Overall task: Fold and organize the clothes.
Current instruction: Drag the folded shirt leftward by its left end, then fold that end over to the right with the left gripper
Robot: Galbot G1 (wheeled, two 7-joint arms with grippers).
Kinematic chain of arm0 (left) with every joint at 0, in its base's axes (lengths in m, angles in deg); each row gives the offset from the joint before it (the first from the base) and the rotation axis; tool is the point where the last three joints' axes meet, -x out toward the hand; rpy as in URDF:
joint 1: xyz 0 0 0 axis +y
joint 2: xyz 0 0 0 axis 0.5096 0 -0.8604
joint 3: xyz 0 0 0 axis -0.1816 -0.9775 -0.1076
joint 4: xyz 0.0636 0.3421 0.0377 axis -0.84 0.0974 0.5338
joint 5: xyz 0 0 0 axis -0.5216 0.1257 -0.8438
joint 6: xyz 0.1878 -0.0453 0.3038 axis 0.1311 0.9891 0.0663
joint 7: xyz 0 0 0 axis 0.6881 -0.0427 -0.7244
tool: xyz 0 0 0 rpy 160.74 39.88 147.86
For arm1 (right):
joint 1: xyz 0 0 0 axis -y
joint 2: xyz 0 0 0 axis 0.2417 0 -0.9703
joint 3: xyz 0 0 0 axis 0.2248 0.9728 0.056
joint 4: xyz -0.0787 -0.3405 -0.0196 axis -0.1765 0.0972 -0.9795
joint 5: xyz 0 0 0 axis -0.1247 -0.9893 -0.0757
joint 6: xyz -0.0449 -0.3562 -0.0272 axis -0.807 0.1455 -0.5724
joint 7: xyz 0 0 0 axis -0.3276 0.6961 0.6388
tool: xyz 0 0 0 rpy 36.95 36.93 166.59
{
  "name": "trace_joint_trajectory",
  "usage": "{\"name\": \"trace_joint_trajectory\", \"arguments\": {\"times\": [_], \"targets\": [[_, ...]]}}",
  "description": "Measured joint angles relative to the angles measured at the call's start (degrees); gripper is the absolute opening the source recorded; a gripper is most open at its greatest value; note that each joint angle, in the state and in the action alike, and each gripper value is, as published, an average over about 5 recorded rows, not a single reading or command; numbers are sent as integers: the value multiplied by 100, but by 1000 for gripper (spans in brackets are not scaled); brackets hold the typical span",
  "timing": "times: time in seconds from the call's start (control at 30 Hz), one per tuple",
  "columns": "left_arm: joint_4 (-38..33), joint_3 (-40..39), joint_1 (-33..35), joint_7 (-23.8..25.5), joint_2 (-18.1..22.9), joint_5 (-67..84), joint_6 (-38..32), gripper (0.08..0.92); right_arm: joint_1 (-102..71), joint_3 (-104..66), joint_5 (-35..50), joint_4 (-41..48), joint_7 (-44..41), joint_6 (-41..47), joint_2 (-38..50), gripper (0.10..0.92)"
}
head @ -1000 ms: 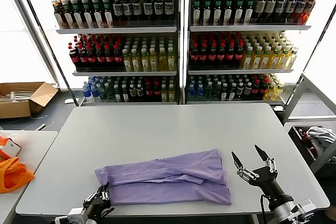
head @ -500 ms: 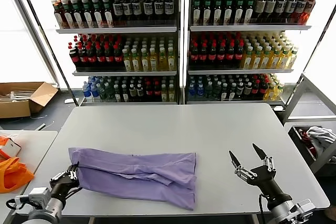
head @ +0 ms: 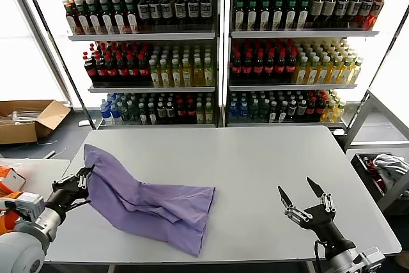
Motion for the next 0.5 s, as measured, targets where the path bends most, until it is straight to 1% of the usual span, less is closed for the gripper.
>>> {"name": "trace_joint_trajectory", "arguments": {"times": [0.13,0.27,0.4,0.5], "targets": [[-292,-603,-135,-21,-100,52,24,93,-62,19,-65,-48,-8,0,-64,823],[-391,-1227,-279,-67,-100,41,21,93,-97,53,-137,-84,-8,13,-134,823],[-315,-1814,-460,-85,-12,-32,13,93,-109,94,-209,-121,3,43,-193,823],[-116,-2241,-633,-59,112,-189,-17,93,-109,114,-254,-152,8,72,-221,823]]}}
